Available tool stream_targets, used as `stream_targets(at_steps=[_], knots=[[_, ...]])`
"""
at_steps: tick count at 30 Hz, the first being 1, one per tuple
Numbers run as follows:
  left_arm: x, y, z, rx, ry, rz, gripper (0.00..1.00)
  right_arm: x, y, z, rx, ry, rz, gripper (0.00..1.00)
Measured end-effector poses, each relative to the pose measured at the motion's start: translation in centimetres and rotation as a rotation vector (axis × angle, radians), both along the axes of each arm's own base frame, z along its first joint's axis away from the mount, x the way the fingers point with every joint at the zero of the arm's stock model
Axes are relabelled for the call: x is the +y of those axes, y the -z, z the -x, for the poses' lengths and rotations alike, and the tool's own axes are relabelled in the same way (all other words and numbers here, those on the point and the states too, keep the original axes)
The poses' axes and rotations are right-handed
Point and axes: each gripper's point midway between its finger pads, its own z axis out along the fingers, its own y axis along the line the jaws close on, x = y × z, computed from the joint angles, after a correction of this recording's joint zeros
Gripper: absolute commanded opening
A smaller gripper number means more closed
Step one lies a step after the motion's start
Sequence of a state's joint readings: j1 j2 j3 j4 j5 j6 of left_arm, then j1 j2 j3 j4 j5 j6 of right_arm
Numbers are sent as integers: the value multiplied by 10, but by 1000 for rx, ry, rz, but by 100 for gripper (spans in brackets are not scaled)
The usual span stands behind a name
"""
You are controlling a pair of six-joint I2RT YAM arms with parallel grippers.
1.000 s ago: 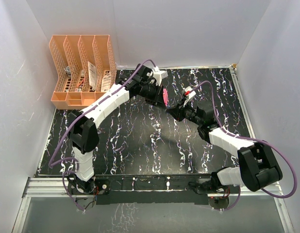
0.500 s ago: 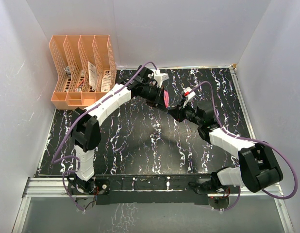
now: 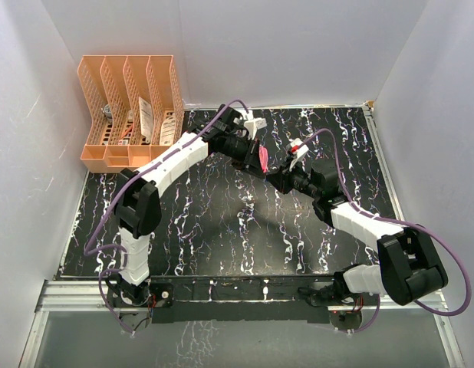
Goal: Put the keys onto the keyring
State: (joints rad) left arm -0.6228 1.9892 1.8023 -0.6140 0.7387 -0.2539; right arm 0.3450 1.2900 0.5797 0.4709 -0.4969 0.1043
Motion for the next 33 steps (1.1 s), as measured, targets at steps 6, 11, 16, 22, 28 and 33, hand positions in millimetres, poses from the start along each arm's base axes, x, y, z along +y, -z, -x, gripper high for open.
stream_targets(at_steps=[6, 11, 16, 22, 28, 33], knots=[[2, 12, 2, 41, 3, -34, 0, -1, 7, 3, 33, -1, 12, 8], [5, 15, 2, 46, -3, -55, 0, 0, 9, 5, 42, -5, 14, 8], [7, 18, 1, 42, -15, -76, 0, 0, 10, 5, 45, -5, 15, 8], [9, 19, -1, 32, -24, -97, 0, 0, 10, 5, 45, -8, 14, 10], [13, 21, 0, 34, -27, -117, 0, 0, 9, 4, 44, -5, 14, 21], [18, 23, 0, 36, -36, -162, 0, -1, 6, 0, 30, 5, 10, 27]])
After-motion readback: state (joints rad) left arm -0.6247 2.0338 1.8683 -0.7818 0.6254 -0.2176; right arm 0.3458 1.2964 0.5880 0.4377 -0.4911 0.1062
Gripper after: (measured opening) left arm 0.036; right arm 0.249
